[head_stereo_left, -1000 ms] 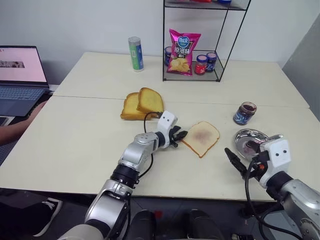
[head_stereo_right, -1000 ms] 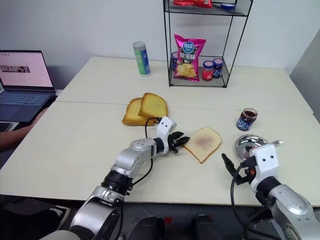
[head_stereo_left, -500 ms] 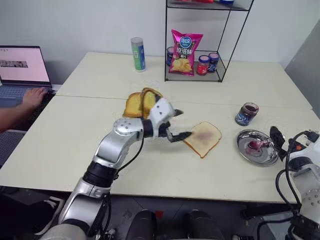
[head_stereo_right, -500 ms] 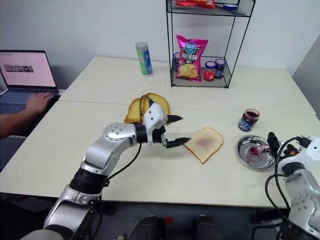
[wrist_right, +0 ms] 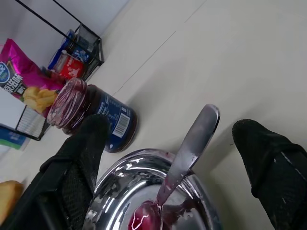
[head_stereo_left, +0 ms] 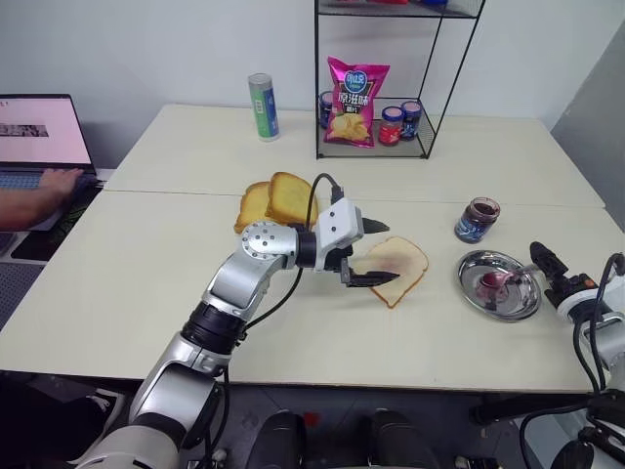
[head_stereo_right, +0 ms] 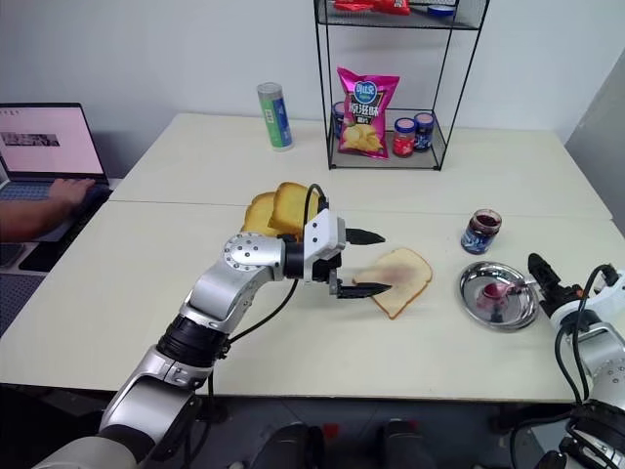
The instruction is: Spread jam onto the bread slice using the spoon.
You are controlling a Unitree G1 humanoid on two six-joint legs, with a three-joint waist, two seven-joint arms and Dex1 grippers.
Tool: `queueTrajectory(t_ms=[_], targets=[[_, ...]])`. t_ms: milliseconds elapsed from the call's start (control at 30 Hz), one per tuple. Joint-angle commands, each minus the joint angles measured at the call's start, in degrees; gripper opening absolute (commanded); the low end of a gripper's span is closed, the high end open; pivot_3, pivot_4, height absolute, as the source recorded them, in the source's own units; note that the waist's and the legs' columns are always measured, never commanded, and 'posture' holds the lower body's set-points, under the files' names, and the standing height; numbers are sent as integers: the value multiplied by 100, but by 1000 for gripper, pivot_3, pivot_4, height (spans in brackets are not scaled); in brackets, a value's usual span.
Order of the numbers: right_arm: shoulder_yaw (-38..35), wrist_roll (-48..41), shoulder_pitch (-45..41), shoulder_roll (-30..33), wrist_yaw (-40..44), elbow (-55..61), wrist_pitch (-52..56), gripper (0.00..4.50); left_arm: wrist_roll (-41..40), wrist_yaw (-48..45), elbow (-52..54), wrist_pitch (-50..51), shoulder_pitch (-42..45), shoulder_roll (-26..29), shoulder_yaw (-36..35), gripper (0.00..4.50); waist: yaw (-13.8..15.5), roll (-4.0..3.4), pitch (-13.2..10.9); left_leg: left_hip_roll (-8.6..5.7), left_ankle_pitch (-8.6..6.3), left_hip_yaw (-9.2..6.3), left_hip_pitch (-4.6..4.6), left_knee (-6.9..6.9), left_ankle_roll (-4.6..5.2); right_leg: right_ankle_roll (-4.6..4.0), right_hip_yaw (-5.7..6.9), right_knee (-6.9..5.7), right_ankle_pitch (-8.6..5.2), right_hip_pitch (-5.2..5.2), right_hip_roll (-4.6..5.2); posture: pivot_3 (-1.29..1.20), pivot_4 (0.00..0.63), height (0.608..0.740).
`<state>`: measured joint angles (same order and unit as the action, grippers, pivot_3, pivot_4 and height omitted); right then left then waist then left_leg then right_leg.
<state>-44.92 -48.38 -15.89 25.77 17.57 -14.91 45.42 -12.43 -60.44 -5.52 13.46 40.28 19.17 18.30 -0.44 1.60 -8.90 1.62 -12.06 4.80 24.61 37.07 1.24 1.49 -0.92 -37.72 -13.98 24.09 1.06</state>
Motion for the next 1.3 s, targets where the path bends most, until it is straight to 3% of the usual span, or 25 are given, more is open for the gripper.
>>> queueTrajectory(t_ms=[33, 167, 300, 867, 1100, 1300], targets=[[82, 18, -401, 275, 427, -685, -279, 4500, 11, 37, 98, -54, 100, -140, -8, 4473, -8, -1, -1, 0, 0, 2, 0, 1, 0, 2, -1, 0, 1, 0, -1, 0, 150, 740], [229, 166, -538, 393, 624, -1141, -572, 4500, 39, 24, 115, -57, 74, -168, -28, 4473, -5, -2, 0, -3, 3, 1, 0, 0, 4, 4, 0, 0, 2, 0, -5, 0, 150, 740], [207, 57, -538, 352, 747, -1190, -599, 3870, 131, 101, 149, -85, -15, -162, -3, 4500, -2, -2, 0, -2, 3, -1, 1, -3, 4, 3, 1, 1, 2, 0, -5, 0, 150, 740], [133, 16, -365, 292, 753, -1017, -722, 86, 163, 135, 188, -74, -61, -151, -47, 4500, -1, -2, 0, -1, 3, 0, 0, 0, 5, 4, 1, -1, 3, -1, -3, 0, 150, 740], [79, -170, 104, 279, 572, -212, -584, 36, 136, 179, 150, -42, -41, -160, -107, 4500, 13, -4, 2, -1, 3, -2, -2, 0, 5, 5, 2, -1, 2, -4, -1, 0, 150, 740], [250, -652, 271, 29, -356, 2040, -314, 36, -9, 393, 167, 215, -20, -252, -289, 4500, -9, -19, -3, 2, 3, -2, -1, 0, 5, 9, 0, -2, 0, -2, 3, 0, 150, 740]])
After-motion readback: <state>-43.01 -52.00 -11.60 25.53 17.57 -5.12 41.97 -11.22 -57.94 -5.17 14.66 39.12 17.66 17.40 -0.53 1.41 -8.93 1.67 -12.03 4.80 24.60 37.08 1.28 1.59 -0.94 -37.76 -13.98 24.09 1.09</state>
